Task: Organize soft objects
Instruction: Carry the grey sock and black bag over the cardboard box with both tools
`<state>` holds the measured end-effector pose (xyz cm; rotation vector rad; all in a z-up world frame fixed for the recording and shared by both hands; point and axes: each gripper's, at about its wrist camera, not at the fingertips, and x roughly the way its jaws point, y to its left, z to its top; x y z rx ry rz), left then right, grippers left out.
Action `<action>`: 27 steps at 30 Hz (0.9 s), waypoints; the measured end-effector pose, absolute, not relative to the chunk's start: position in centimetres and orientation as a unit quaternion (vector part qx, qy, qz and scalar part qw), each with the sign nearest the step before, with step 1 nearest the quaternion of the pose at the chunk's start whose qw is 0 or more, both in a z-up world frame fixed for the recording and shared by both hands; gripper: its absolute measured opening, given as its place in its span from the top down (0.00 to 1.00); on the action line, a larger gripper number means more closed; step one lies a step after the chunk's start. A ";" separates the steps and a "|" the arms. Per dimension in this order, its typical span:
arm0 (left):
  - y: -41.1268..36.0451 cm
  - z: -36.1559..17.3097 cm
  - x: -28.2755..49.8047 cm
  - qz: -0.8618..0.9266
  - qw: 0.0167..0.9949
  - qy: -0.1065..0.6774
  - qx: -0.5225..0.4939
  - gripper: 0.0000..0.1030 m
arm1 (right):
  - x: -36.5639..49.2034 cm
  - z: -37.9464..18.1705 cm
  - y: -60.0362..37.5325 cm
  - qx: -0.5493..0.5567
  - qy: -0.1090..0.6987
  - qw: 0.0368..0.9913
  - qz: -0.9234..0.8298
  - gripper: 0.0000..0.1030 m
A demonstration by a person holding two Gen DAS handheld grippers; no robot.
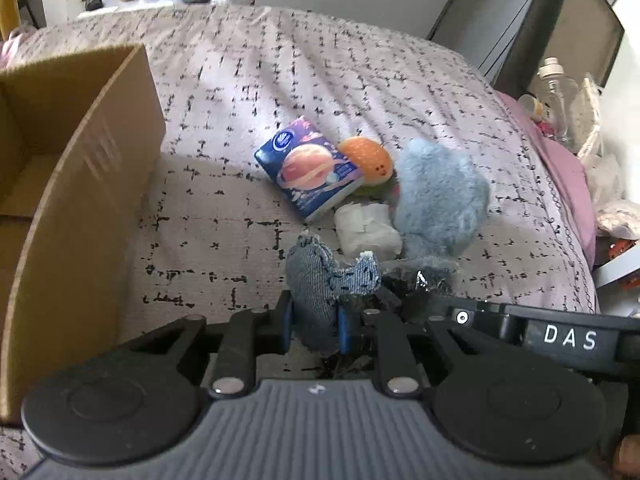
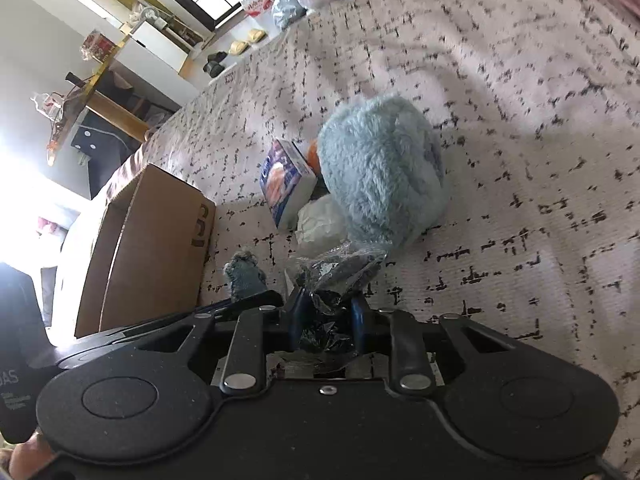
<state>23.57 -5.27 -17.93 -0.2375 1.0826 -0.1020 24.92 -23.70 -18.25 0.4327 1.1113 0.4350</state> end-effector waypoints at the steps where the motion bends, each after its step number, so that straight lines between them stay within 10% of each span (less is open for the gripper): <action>1: -5.2 -17.6 23.4 -0.048 0.850 0.512 -0.112 0.80 | 24.7 -17.9 -23.8 0.200 0.516 0.808 0.201 0.77; 27: -1.3 -7.7 17.9 -0.048 0.888 0.450 -0.086 0.80 | 20.0 -10.5 -21.2 0.174 0.448 0.860 0.170 0.77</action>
